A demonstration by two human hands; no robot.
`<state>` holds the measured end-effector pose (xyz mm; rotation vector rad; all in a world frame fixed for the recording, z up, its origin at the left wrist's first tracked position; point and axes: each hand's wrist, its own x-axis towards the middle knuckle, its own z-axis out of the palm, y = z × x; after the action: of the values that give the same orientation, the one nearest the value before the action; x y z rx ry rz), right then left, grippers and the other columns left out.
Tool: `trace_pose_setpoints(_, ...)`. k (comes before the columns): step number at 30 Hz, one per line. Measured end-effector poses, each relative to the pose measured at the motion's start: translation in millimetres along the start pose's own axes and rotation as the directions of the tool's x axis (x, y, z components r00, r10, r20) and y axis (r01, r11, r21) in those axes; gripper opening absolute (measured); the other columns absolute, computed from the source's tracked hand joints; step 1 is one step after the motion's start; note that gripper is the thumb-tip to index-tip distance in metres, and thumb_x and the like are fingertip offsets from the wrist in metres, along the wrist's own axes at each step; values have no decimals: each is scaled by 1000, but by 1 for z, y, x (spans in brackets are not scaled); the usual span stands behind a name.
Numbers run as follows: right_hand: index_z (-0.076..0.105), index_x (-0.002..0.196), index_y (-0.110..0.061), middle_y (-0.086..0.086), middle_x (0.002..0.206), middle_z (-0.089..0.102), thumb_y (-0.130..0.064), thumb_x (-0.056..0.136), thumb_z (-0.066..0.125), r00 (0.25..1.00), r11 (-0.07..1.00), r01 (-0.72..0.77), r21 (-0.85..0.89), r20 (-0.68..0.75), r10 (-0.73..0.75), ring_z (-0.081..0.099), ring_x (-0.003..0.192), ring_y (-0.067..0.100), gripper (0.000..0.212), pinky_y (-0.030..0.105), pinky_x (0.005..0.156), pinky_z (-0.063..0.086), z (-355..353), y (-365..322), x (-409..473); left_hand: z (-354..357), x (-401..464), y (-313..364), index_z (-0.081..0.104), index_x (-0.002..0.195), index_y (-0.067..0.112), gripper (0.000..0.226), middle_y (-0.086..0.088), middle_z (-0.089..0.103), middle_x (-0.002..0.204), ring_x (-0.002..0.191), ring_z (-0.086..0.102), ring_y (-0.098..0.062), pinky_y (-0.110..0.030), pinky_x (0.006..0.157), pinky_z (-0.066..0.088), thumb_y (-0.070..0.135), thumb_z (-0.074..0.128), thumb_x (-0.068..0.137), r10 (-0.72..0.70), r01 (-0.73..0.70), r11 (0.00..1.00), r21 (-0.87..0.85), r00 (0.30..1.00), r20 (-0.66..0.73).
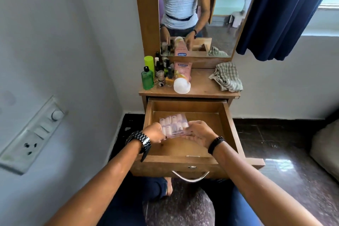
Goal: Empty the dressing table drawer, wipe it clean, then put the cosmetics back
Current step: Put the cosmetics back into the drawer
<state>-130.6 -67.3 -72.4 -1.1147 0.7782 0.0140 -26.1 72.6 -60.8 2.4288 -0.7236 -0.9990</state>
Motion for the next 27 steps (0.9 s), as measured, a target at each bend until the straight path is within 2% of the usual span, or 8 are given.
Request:
trace_pose_setpoints(3,53,99,4,23,119,58,16,89,43,998,995,-54,81,-16,56,63,98,30,19,33,78,55,10,2,19,-5,2,-1,58,106,3,25,-17,63,106,83,55,-18,-25,64,41,17,62,86,50,-50,994,96,999,1)
trace_pose_setpoints(6,45,118,10,25,124,52,15,89,41,993,983,-86,161,-64,97,61,97,32,29,36,88,50,17,11,36,-7,7,-2,57,110,8,28,-7,59,108,95,58,-21,-29,75,46,20,62,85,68,-70,988,135,998,19)
trace_pose_setpoints(9,51,105,8,24,118,55,14,88,43,981,990,-96,104,-160,112,60,106,34,19,37,92,51,28,16,45,-5,8,5,48,128,4,44,-6,51,115,105,52,-20,-27,79,41,25,56,90,40,-83,951,297,988,146)
trace_pose_setpoints(12,54,82,1,15,89,55,14,87,44,964,995,-97,-20,-251,88,57,78,23,17,29,72,49,37,18,47,-3,11,10,41,133,3,50,-12,48,136,120,48,-26,-31,95,42,30,52,92,2,-107,883,457,975,224)
trace_pose_setpoints(17,43,57,-12,2,62,36,12,81,38,963,974,-85,-212,-269,25,31,56,12,35,24,49,26,35,22,50,3,11,15,42,133,3,43,-13,47,136,120,49,-28,-32,91,42,25,41,96,-27,-107,771,628,979,200)
trace_pose_setpoints(20,40,59,-15,2,63,39,13,80,32,972,970,-79,-231,-233,23,30,54,11,36,24,48,23,31,23,52,7,10,20,44,131,0,40,-15,48,136,121,49,-29,-34,93,42,19,35,97,-13,-127,720,682,980,196)
trace_pose_setpoints(24,54,84,-12,6,99,65,10,81,33,993,965,-65,-255,-110,38,47,68,17,31,27,60,37,23,17,47,9,9,25,41,133,-2,41,-16,49,135,121,49,-29,-34,94,41,17,34,97,-6,-114,709,696,986,168)
trace_pose_setpoints(27,58,96,10,3,75,51,12,88,33,998,945,-50,-322,-57,33,44,63,16,26,24,62,36,15,3,31,8,17,21,47,129,2,38,-14,56,125,111,56,-28,-34,89,45,18,40,95,15,-113,742,661,988,151)
